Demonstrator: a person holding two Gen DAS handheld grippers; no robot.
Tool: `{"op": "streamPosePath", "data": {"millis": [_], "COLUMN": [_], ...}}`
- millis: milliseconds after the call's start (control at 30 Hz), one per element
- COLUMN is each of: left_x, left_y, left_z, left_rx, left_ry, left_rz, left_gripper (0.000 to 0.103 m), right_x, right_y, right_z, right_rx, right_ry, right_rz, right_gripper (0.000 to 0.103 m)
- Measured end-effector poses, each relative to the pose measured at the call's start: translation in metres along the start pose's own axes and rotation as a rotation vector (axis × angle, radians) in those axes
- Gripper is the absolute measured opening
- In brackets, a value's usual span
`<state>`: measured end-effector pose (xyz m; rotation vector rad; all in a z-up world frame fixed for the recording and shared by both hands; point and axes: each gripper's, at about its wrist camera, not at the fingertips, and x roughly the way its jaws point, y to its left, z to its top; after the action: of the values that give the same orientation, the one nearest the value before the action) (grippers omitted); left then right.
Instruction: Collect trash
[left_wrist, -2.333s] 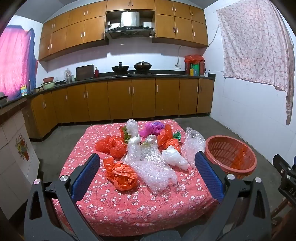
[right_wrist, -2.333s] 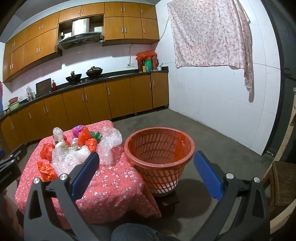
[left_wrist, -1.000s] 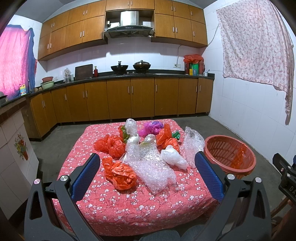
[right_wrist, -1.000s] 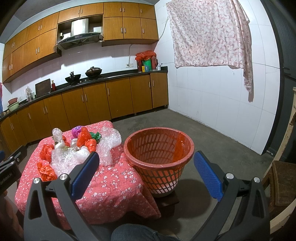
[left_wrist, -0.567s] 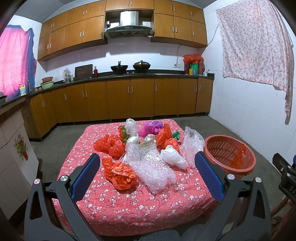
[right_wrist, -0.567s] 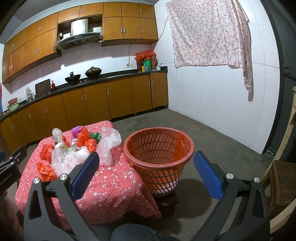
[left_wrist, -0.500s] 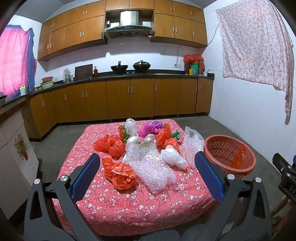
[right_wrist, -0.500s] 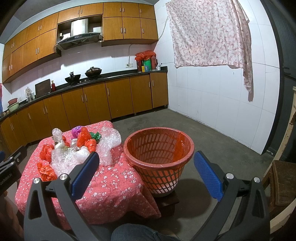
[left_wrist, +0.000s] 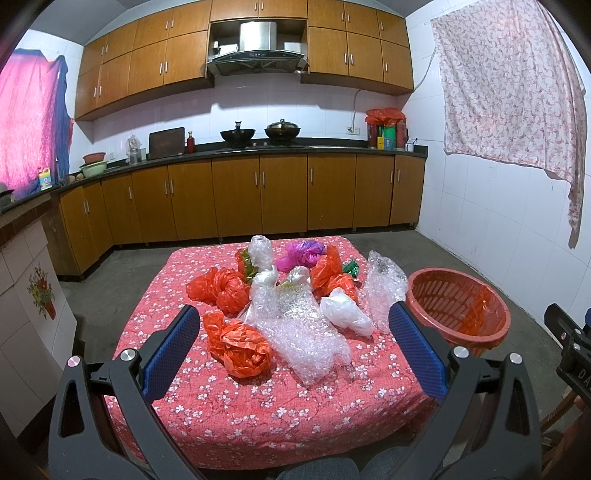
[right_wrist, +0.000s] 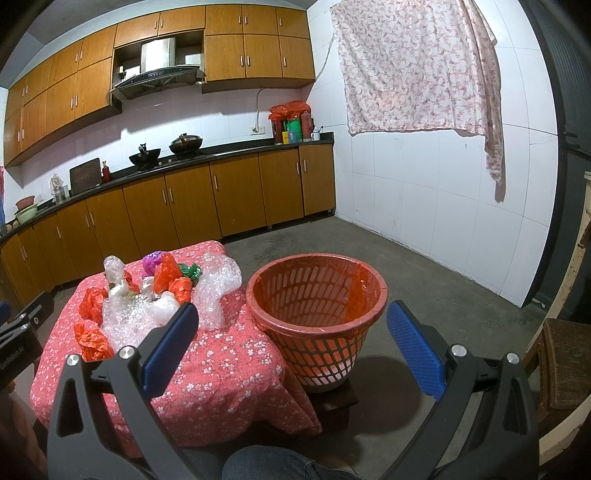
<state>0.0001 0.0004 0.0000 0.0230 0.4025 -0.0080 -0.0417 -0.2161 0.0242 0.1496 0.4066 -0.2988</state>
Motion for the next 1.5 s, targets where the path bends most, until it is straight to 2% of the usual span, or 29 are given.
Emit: {"op": "streamPosePath", "data": {"millis": [533, 700, 800, 967, 1100, 1233, 1300, 1500], "left_x": [0.001, 0.009, 0.021, 0.043, 0.06, 0.083, 0.097, 0.124], "left_y": [-0.003, 0.0, 0.013, 0.042, 0.06, 0.07, 0.074, 0.085], "left_z": [0.0, -0.006, -0.015, -0.025, -0.03, -0.03, -0.031, -0.033], "left_rx": [-0.005, -0.016, -0.03, -0.056, -0.061, -0.072, -0.09, -0.121], "left_ry": [0.004, 0.016, 0.05, 0.098, 0.117, 0.157, 0.184, 0.224], "left_rz": [0.003, 0.033, 0.059, 0.108, 0.144, 0.153, 0.14, 0.141], "left_gripper": [0.101, 0.101, 0.101, 0.101, 0.1, 0.088, 0.083, 0.083], "right_x": [0.0, 0.0, 0.004, 0.047, 0.088, 0.134, 0.154, 0.222], "right_y": [-0.004, -0.004, -0.005, 0.008, 0.03, 0.058, 0.067, 0.099], "right_z": [0.003, 0.002, 0.004, -0.004, -0.001, 0.0, 0.001, 0.0], "right_rx": [0.002, -0.01, -0.022, -0.03, -0.064, -0.096, -0.095, -0.08], "right_ry": [-0.001, -0.001, 0.002, 0.037, 0.089, 0.144, 0.177, 0.26], "right_rz": [-0.004, -0.002, 0.008, 0.01, 0.048, 0.09, 0.117, 0.147], "right_gripper": [0.099, 0.099, 0.099, 0.099, 0.084, 0.068, 0.064, 0.062]}}
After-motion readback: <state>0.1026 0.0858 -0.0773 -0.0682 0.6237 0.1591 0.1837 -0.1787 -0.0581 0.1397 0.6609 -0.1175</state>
